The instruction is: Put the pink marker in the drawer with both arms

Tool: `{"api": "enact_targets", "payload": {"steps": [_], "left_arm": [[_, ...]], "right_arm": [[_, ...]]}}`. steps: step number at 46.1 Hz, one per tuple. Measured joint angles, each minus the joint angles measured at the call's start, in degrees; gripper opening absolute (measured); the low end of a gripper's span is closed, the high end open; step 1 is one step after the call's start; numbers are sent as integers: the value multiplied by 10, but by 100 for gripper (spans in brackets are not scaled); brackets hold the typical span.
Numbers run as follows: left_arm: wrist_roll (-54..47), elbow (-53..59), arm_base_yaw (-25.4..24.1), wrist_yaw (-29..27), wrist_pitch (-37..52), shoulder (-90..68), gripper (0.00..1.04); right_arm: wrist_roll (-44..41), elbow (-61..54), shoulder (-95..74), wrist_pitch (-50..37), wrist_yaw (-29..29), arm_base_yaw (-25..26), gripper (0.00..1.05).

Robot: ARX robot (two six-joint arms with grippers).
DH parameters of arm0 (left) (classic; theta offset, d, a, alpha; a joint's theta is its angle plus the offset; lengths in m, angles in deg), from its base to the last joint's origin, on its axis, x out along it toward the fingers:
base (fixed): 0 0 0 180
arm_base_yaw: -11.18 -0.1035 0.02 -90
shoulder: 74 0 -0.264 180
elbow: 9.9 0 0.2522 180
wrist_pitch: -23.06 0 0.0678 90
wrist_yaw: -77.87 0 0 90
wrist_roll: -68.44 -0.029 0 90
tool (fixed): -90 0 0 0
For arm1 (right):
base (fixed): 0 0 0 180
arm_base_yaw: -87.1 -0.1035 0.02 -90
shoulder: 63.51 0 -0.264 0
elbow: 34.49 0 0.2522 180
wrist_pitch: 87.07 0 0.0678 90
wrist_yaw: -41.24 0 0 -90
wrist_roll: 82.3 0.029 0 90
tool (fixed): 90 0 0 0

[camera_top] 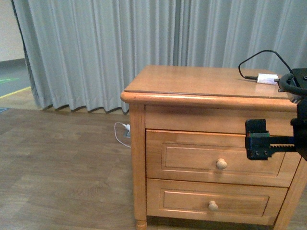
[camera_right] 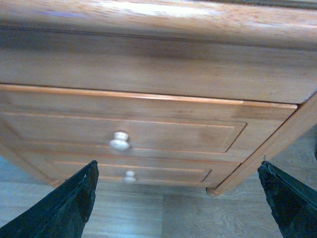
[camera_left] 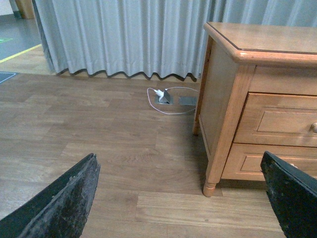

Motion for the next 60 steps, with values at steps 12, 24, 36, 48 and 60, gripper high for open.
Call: {"api": "enact_targets", "payload": {"steps": [12,24,36,48,60], "left_arm": [[0,0,0,0,0,0,99],[0,0,0,0,0,0,99],[0,0,0,0,0,0,99],[0,0,0,0,0,0,99],[0,0,0,0,0,0,99]], "right_arm": [[6,-56,271,202,-32,-73,96],[34,-75,424,297,-79,-117,96],[5,-155,443,122,-76,-104,80],[-17,-299,543,19,-5,-26,29],[-20,-360,616,29,40,23,1]]}}
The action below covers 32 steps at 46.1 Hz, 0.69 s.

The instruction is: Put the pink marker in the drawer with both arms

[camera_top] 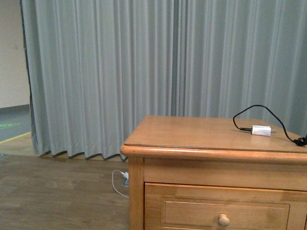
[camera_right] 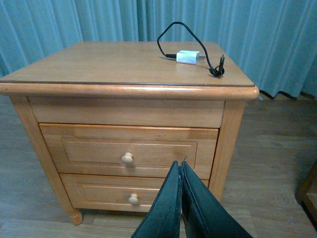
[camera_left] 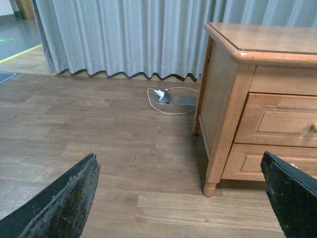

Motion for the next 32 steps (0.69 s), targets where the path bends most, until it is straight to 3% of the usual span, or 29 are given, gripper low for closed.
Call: {"api": "enact_targets", "payload": {"steps": [6,8,12,32], "left_arm": [[0,0,0,0,0,0,99],[0,0,0,0,0,0,99],[0,0,0,0,0,0,99],[0,0,0,0,0,0,99]], "right_arm": [[0,-24,39,16,24,23,1],[0,-31,55,26,67,54,1],[0,-40,77,37,71,75,1],[0,-81,183,96,75,78,1]]}}
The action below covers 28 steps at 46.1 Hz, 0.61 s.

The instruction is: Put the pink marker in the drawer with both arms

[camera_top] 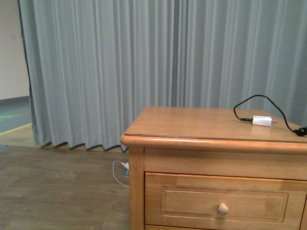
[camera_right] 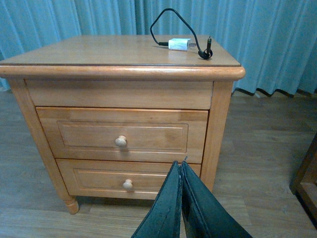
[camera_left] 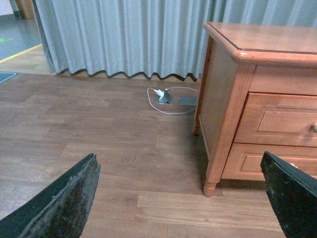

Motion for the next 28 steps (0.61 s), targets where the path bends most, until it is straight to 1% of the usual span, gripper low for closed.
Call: {"api": "enact_targets", "payload": {"steps": [17,19,20,21,28], "left_arm": [[0,0,0,0,0,0,99],[0,0,0,0,0,0,99],[0,0,0,0,0,0,99],[0,0,0,0,0,0,99],[0,0,0,-1,0,0,99]], "right_arm": [[0,0,61,59,0,0,1],[0,1,83,86,0,0,1],[0,1,114,131,1,0,1],[0,1,128,148,1,0,1],[0,1,158,160,0,0,1]]}}
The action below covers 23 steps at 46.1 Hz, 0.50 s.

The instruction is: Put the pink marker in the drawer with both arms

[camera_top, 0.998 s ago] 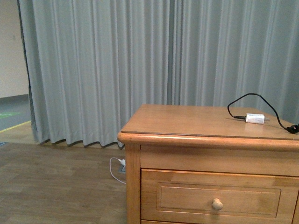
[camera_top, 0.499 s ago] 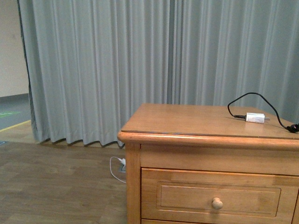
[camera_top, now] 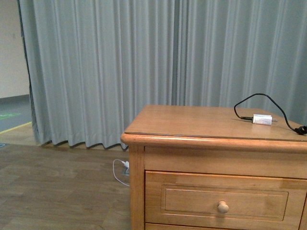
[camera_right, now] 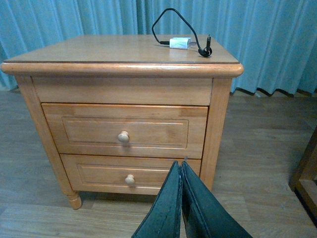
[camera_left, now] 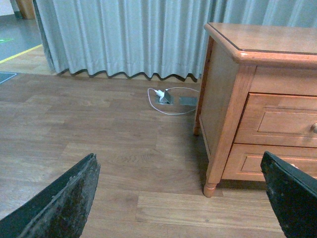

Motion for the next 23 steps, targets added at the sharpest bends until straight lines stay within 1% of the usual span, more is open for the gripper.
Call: {"api": "enact_targets", "payload": {"steps": [12,14,15,18,20,23], "left_arm": [[0,0,0,0,0,0,99],[0,0,0,0,0,0,99],[0,0,0,0,0,0,99],[0,0,0,0,0,0,99],[0,0,0,0,0,0,99],[0,0,0,0,0,0,99]], "right_arm": [[0,0,1,0,0,0,2],[-1,0,1,0,0,0,8],[-1,0,1,0,0,0,15],[-1,0,1,0,0,0,31],[-1,0,1,0,0,0,38],[-1,0,1,0,0,0,52]]}}
